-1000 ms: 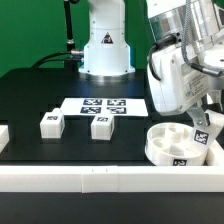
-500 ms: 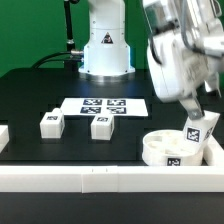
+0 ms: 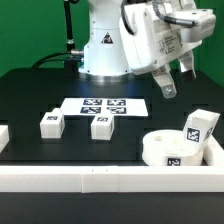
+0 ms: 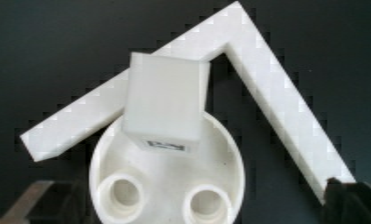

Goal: Assemble stool

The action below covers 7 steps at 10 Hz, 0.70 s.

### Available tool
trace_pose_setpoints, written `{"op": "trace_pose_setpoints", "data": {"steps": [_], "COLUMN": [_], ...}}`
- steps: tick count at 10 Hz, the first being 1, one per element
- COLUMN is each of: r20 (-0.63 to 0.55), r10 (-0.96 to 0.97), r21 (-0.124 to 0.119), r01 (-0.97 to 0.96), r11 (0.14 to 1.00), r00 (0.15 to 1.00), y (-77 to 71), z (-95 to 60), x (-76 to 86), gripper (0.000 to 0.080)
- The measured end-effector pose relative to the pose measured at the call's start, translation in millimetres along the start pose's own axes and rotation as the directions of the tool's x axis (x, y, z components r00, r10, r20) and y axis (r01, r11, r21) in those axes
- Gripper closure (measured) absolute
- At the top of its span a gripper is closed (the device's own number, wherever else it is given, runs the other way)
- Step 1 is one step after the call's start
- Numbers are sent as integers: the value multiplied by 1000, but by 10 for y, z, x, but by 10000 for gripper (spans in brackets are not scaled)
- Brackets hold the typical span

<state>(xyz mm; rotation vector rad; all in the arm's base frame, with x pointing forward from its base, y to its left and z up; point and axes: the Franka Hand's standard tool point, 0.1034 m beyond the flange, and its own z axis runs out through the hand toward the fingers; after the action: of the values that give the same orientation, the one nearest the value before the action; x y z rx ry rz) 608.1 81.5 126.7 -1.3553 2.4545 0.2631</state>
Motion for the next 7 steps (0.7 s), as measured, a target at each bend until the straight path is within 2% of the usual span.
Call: {"op": "trace_pose_setpoints", "data": {"steps": [3,4,6,7], "r20": [-1,-4,-41,-55], "r10": [0,-78,-267,-306], "r21": [-1,-7,-32,-18], "r01": [0,78,266,305], "r11": [1000,997,964,952], "r00": [1000,997,963,951], "y": [6,-3,-184,-270], "z": [10,-5,-152,-194], "x": [2,54,456,610], "gripper": [151,151,151,151]}}
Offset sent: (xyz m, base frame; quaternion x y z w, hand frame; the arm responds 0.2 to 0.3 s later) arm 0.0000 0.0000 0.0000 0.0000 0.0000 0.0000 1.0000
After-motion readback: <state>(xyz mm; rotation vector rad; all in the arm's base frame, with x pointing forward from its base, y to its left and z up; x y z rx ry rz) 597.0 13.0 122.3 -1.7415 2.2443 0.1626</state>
